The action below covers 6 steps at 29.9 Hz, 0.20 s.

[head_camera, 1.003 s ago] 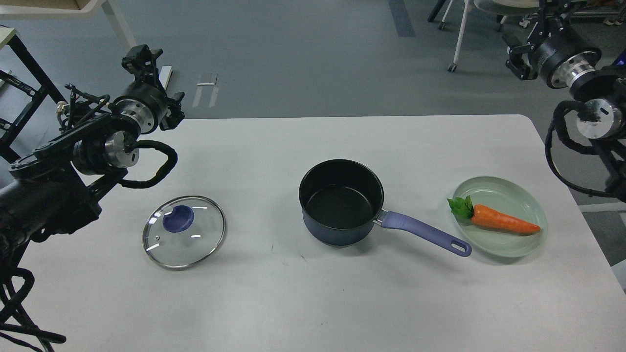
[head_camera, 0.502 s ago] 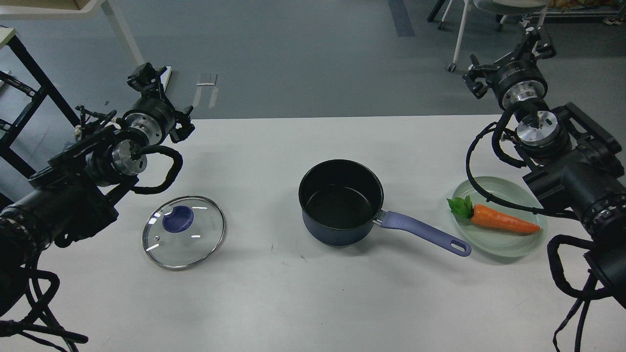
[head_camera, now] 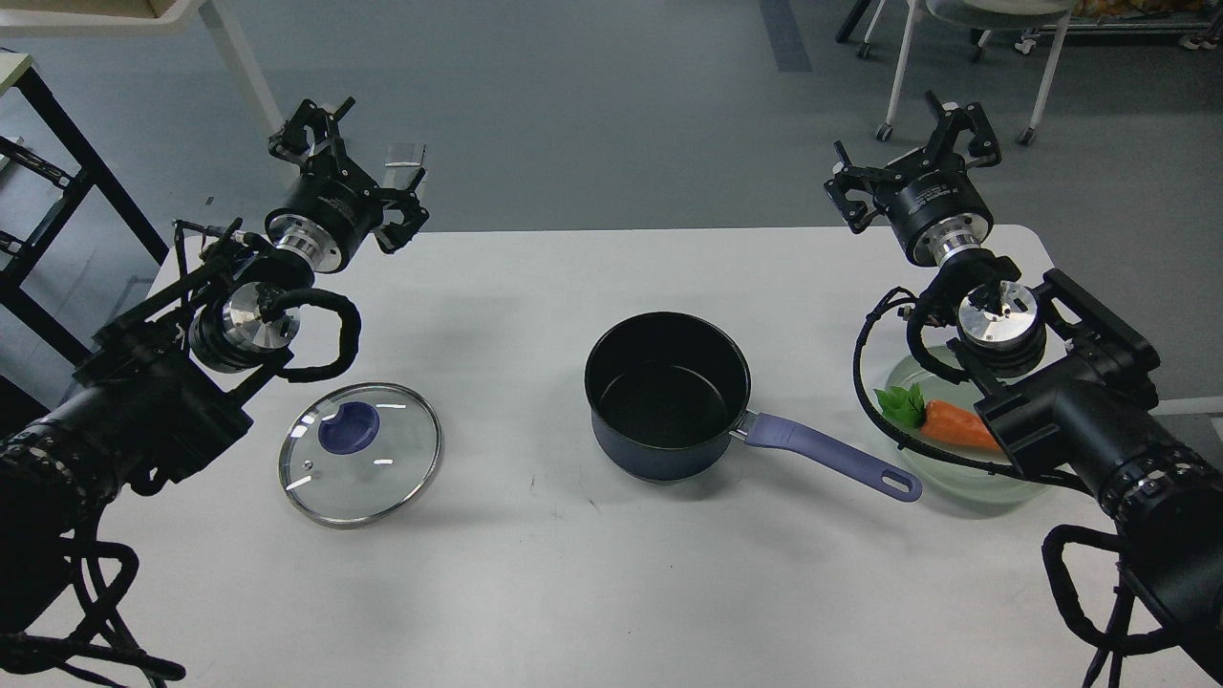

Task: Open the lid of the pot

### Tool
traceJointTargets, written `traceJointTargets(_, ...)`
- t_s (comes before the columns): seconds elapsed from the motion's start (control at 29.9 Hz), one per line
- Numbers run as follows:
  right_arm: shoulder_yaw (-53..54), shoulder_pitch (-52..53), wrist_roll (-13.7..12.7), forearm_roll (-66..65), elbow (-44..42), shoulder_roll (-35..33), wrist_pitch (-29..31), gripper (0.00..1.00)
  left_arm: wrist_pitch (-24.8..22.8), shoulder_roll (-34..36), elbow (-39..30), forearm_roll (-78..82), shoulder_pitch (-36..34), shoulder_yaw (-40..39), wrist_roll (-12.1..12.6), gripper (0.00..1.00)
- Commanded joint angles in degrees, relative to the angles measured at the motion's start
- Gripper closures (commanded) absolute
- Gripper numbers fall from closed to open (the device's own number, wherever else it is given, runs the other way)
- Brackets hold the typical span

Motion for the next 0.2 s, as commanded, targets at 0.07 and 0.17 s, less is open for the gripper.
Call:
traceJointTargets(0.07,-0.5,-2.0,0.0,0.0,3.1,-0.5,-0.2,0.0,-2.0,0.4,-1.1,0.2,1.0,0.0,-4.7,0.0)
traceJointTargets(0.17,-0.5,-2.3,0.2,-0.2,3.0,-0.5,-0.2,0.0,-2.0,0.2,-1.1,0.2,1.1,0.8,-4.6,0.0)
